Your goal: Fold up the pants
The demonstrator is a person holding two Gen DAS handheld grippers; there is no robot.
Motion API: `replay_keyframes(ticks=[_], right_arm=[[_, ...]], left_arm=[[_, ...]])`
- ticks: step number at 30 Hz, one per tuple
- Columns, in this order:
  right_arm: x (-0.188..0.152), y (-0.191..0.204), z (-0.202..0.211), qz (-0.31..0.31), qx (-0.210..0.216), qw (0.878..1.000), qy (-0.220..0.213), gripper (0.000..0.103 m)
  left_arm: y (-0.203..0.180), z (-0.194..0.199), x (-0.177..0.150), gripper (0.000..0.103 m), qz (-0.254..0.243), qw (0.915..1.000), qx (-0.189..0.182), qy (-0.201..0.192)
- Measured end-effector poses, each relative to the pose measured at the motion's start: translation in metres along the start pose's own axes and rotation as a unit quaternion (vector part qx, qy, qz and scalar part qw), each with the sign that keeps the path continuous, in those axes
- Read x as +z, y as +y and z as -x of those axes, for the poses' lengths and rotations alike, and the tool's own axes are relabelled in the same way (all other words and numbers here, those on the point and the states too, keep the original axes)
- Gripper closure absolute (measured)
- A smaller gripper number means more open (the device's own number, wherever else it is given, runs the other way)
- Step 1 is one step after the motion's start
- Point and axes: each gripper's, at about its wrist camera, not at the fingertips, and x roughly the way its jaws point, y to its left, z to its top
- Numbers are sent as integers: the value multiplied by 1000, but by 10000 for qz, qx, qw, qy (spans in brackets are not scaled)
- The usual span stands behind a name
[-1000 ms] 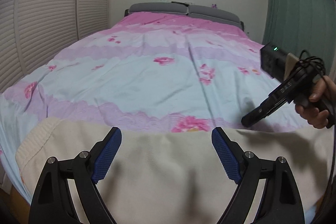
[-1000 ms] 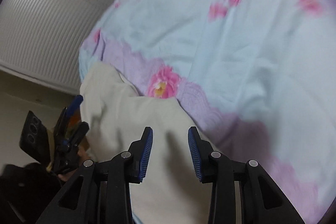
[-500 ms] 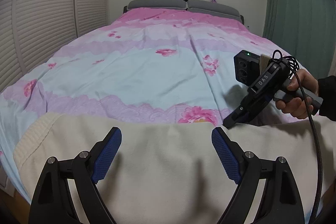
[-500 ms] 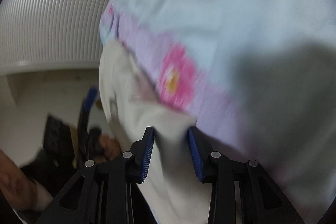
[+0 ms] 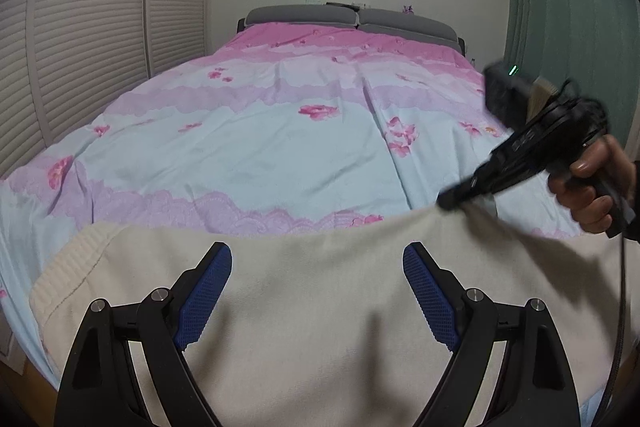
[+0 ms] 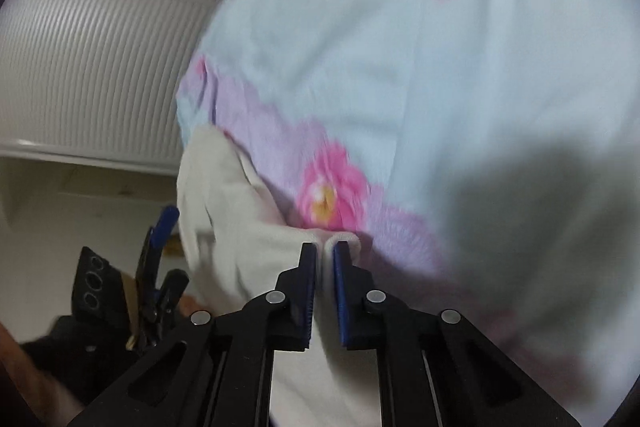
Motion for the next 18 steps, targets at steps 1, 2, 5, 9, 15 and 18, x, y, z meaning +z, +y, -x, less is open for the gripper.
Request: replay_keyframes(ticks=[1, 2, 5, 9, 15, 18], right_arm=[[0, 0, 0, 0, 0, 10000, 0, 97], [-5, 27, 21, 530, -491, 9960, -533, 99], [-8, 28, 26, 633, -570, 9944, -629, 99], [-8, 3, 16, 173, -285, 9984, -452, 98], [4, -25, 19, -111, -538, 9982, -244, 80], [9, -31, 0, -173, -130, 9994, 266, 71]], left_arm=[[-1, 0, 0, 15, -31, 10000, 13, -19], [-2, -1, -1, 15, -58, 10000, 25, -20], [-1, -6, -4, 15, -71, 9999, 41, 84], [2, -9, -6, 15, -61, 9998, 110, 159], [6, -17, -11, 15, 14, 9993, 177, 335], [5, -16, -11, 15, -22, 9993, 198, 302]])
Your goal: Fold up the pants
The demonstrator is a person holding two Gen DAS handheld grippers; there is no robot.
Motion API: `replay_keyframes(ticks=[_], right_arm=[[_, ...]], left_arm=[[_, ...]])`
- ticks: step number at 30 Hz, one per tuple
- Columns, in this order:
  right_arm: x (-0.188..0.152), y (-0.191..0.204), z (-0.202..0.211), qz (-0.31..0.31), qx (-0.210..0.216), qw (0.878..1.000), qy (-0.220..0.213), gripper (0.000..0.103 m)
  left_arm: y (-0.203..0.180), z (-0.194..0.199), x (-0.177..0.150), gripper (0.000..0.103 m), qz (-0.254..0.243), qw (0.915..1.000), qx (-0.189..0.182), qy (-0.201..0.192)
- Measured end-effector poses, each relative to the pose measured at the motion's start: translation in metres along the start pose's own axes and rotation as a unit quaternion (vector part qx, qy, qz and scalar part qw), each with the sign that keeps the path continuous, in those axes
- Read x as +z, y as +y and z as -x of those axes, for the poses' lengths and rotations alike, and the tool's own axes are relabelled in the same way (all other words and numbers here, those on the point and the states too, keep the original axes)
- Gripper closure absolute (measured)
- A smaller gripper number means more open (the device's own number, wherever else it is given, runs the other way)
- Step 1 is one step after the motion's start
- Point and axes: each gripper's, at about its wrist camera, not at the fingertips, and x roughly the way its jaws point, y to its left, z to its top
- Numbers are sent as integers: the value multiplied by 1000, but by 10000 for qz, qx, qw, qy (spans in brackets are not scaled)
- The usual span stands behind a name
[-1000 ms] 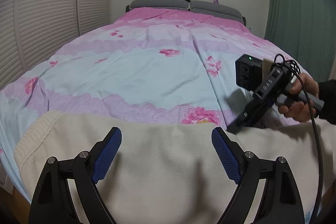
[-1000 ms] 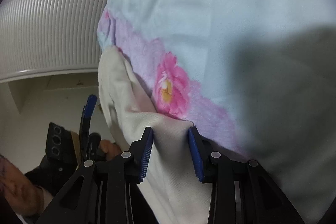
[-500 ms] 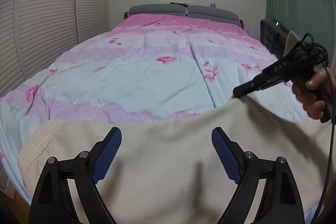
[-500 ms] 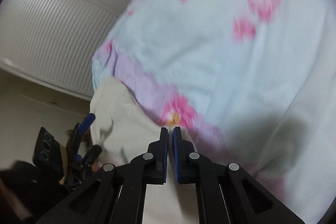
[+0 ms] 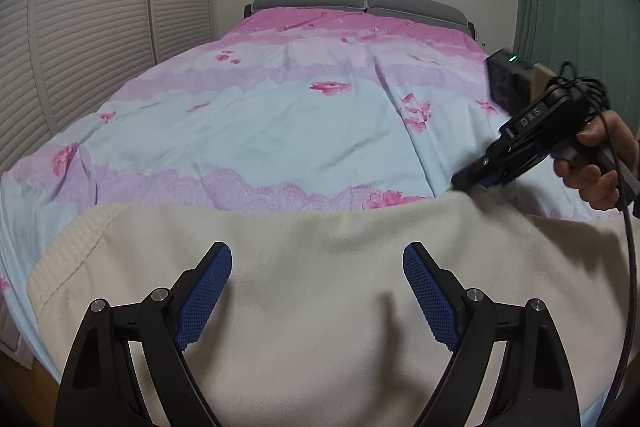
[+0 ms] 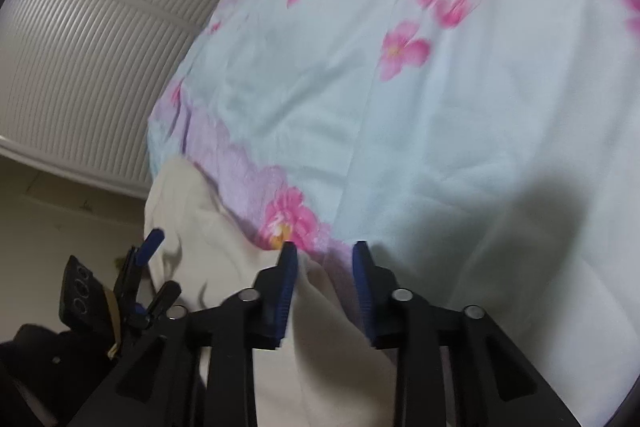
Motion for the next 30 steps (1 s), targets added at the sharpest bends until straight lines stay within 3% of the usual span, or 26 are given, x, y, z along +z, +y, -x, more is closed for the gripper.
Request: replay_keyframes(ticks=[2, 4, 8, 9, 10, 16, 17, 19, 23, 25, 26, 27, 28, 30], right_arm=[[2, -5, -17, -30, 145, 9991, 388, 67], [3, -8, -31, -124, 34, 9985, 534, 66], [4, -19, -43, -486, 497, 9954, 658, 67], [2, -18, -42, -488, 553, 9950, 667, 72], [0, -15, -45, -492, 614, 9945, 697, 86], [-4, 17, -9, 62, 227, 9997, -76, 92], [-7, 37, 4, 572, -105, 9977, -359, 92], [-13, 49, 3, 922, -478, 9935, -468, 92], [-11, 19, -20, 626, -1052, 9915, -436, 90], [-13, 11, -17, 647, -1093, 9905, -517, 88], [-14, 15, -9, 695, -1323, 9854, -813, 86], [-14, 15, -9, 695, -1323, 9854, -813, 82], [-21, 23, 8, 742, -1851, 9718, -1259, 78], [-34, 34, 26, 778, -2007, 9624, -1656, 78]], left_arm=[[1, 1, 0, 15, 5, 10000, -16, -11], [2, -1, -1, 15, 37, 10000, -21, 12], [4, -3, -1, 15, 50, 10000, -36, 59], [4, -3, -1, 15, 56, 10000, -45, 59], [5, -2, -1, 15, 69, 9999, -56, 55], [5, -1, -2, 15, 34, 10000, 25, -10], [4, -2, -3, 15, 5, 10000, 52, -7], [3, -4, -4, 15, -34, 9999, 98, 37], [5, -2, -4, 15, -60, 9998, 181, 58], [9, 0, -1, 15, -56, 9997, 228, 59], [13, 2, 0, 15, -30, 9997, 257, 36], [19, 5, 2, 15, 24, 9995, 330, -21], [24, 8, 3, 15, 64, 9993, 363, -49], [36, 16, 8, 15, 174, 9991, 374, -133]])
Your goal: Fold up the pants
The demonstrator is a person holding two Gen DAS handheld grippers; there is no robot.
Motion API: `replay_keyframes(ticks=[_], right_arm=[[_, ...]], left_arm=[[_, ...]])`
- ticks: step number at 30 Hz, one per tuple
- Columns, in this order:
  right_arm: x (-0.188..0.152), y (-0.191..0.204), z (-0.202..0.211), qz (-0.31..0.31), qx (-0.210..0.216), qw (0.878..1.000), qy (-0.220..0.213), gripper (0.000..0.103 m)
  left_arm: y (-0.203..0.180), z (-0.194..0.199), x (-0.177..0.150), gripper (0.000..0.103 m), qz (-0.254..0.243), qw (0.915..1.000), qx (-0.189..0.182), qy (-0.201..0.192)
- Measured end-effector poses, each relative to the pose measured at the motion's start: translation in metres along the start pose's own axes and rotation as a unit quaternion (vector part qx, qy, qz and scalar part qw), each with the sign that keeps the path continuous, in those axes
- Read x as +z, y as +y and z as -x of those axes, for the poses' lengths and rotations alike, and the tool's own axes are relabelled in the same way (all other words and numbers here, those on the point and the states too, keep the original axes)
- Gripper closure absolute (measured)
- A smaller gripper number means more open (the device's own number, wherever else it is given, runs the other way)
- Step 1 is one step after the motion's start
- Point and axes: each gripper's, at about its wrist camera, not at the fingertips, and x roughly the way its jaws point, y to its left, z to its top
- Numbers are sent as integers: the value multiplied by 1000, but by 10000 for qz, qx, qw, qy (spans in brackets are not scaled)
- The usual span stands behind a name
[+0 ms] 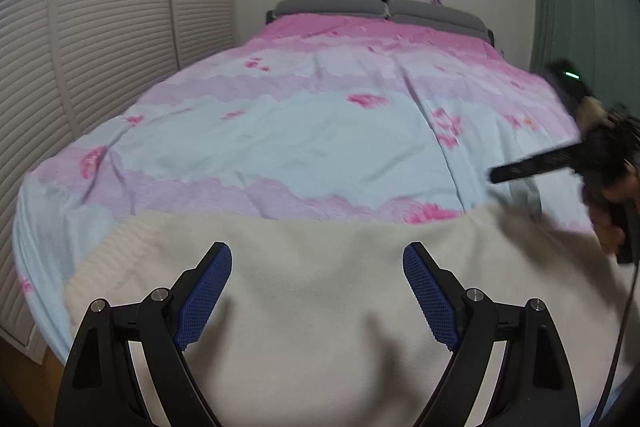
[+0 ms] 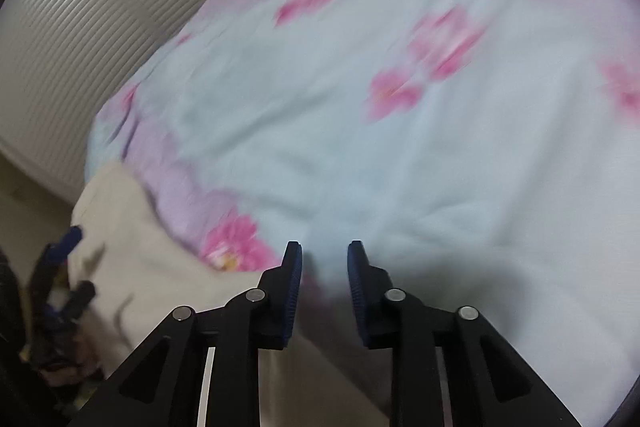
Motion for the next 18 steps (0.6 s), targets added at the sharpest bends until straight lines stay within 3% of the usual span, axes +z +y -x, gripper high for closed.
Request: replay_keyframes(ticks=[4, 6, 8, 11, 14, 18], right_arm=[[-25, 34, 59, 232, -314, 9970, -667, 75], [-42, 57, 86, 332, -506, 9923, -1077, 65], [-63, 86, 110, 381, -760, 9847, -1521, 42], [-97, 132, 140, 415, -1117, 9685, -2186, 25], [-129, 173, 153, 376, -1615, 9500, -2646, 19], [-161, 210, 160, 199, -1926, 9371, -2905, 17]], left_arm=[[24, 24, 10, 15, 46, 9995, 143, -260], [36, 40, 11, 15, -30, 9989, 197, -419], [46, 53, 10, 15, -106, 9985, 201, -505], [65, 71, 2, 15, -136, 9985, 178, -508], [79, 87, -11, 15, -38, 9990, 88, -447], [102, 96, -26, 15, 262, 9991, 15, -341]])
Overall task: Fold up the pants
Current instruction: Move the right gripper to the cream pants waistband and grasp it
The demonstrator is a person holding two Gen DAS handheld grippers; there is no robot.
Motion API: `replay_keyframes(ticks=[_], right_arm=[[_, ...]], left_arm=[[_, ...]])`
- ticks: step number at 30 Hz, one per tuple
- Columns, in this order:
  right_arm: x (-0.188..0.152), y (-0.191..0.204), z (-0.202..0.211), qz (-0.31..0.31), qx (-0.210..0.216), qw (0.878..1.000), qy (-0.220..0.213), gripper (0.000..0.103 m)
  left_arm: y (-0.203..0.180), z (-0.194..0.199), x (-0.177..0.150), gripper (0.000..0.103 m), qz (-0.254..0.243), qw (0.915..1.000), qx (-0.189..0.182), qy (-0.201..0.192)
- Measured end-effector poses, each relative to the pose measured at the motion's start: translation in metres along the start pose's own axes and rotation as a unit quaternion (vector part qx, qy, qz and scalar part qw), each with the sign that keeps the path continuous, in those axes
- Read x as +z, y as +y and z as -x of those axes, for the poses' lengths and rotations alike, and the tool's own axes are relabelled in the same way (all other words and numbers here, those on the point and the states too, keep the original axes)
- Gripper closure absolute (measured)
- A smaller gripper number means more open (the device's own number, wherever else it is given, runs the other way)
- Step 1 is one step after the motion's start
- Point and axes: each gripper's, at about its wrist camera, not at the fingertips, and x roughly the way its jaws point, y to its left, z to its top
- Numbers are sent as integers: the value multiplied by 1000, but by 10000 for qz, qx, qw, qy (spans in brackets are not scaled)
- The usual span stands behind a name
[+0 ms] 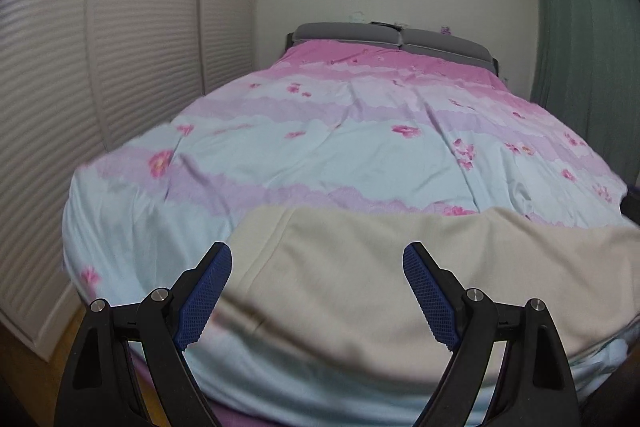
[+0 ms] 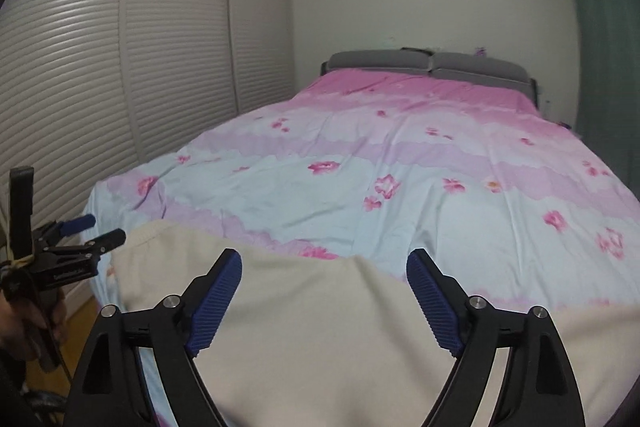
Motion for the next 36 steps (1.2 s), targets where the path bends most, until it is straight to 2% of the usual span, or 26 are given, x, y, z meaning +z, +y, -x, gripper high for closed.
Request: replay_keyframes(ticks=[2, 6, 10, 13, 18, 20, 24, 27, 30, 33, 36], right_arm=[[-8, 15, 11, -36, -73, 10000, -52, 17], [-19, 48, 2, -21, 114, 9998, 152, 17], [-19, 82, -6, 337, 450, 9981, 240, 17], [-13, 93, -14, 544, 509, 9969, 267, 17], [8, 111, -46, 753, 739, 9936, 407, 17], [14, 116, -62, 786, 903, 9914, 521, 17], [24, 127, -99, 1072, 1403, 9813, 761, 17], [36, 141, -141, 1535, 2258, 9548, 1178, 17], [47, 155, -185, 1791, 2974, 9215, 1738, 17], [57, 169, -239, 1781, 3490, 8918, 2263, 17], [58, 181, -287, 1753, 3833, 8646, 2736, 17]], left_arm=[[14, 2, -7, 15, 252, 9996, 61, 66], [40, -2, -21, 15, 671, 9973, 128, 259], [62, -13, -29, 19, 1065, 9936, 118, 361], [74, -25, -33, 21, 1362, 9897, 86, 429], [78, -51, -40, 28, 1883, 9792, -252, 712], [76, -62, -43, 31, 1998, 9756, -276, 865], [74, -68, -44, 32, 2113, 9733, -217, 875], [75, -71, -44, 32, 2307, 9684, -138, 934], [80, -77, -48, 36, 2667, 9579, -135, 1051], [84, -87, -54, 45, 3027, 9450, -174, 1225], [83, -94, -59, 52, 3171, 9388, -267, 1321]])
